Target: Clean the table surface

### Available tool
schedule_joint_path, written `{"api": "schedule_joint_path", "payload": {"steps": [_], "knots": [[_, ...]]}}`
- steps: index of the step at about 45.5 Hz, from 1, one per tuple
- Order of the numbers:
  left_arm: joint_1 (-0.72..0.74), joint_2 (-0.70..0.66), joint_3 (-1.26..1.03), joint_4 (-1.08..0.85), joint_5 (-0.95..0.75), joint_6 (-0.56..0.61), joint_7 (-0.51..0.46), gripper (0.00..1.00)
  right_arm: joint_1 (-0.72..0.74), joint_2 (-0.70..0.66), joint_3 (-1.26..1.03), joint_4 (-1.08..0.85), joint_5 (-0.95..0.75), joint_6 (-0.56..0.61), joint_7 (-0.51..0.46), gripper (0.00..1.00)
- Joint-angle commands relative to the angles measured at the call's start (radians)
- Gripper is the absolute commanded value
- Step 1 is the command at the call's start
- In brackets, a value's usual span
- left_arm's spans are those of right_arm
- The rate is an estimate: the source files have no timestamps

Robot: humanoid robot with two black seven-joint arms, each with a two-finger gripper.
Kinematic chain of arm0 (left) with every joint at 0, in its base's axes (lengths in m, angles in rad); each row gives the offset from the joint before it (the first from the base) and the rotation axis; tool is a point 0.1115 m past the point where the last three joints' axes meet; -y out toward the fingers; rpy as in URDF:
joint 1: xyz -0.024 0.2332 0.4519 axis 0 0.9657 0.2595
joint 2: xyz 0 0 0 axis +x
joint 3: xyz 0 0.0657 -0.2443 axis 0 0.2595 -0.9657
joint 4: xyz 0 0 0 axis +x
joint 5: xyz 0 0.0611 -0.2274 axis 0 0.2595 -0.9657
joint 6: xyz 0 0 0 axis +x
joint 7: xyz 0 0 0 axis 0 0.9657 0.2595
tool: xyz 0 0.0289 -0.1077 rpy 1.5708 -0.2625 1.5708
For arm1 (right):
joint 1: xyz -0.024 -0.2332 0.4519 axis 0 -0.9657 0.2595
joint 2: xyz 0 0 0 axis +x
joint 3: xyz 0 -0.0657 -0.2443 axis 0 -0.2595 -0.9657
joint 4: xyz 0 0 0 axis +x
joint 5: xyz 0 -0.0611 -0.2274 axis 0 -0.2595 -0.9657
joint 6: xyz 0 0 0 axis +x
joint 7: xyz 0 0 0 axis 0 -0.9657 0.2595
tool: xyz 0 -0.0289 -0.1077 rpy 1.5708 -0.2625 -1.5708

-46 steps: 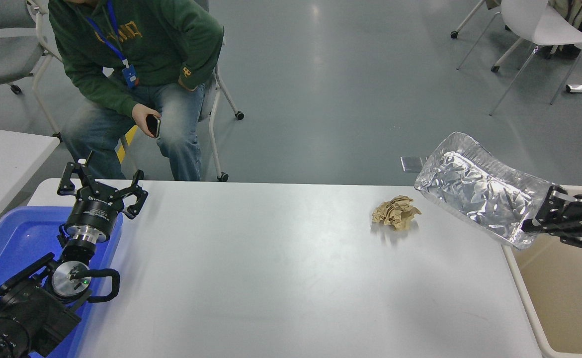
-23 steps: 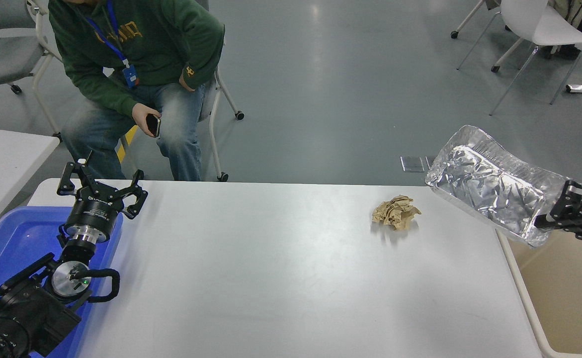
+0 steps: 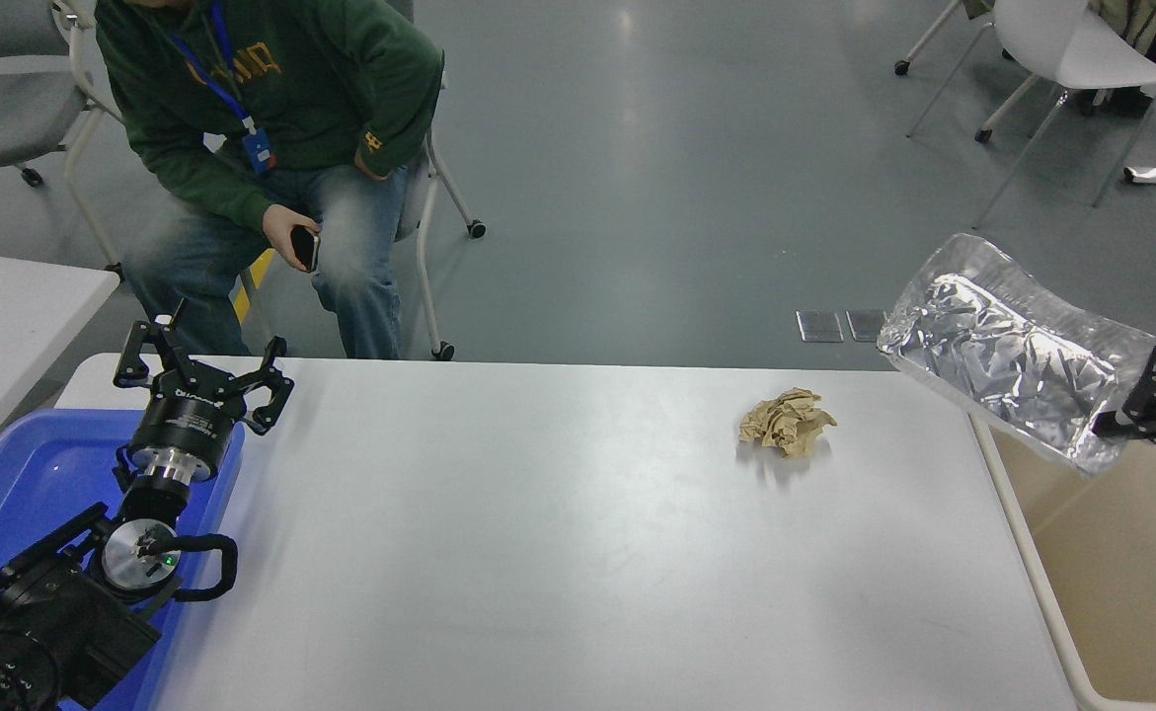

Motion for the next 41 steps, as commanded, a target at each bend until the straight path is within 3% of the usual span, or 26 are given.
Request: {"api": "schedule_joint_path", "payload": {"steps": [1,20,30,41], "knots": [[0.0,0.0,0.0,0.0,0.0,0.0,-0.001,1.0,-0.025,0.045,-0.001,-0.198,0.0,-0.007,0.001,0.0],[0.0,0.0,0.0,0.0,0.0,0.0,-0.001,1.0,-0.229,0.253,0.028,-0.52,0.017,-0.142,0.011,0.0],[0.0,0.0,0.0,0.002,-0.002,0.002,-0.001,1.0,-0.465,0.45,0.227,-0.857,0.021,-0.166,0.014,0.0],[0.0,0.0,0.0,0.002,-0.002,0.002,0.0,1.0,-0.603,0.681,0.272,-1.172,0.021,-0.168,0.033,0.0]]}}
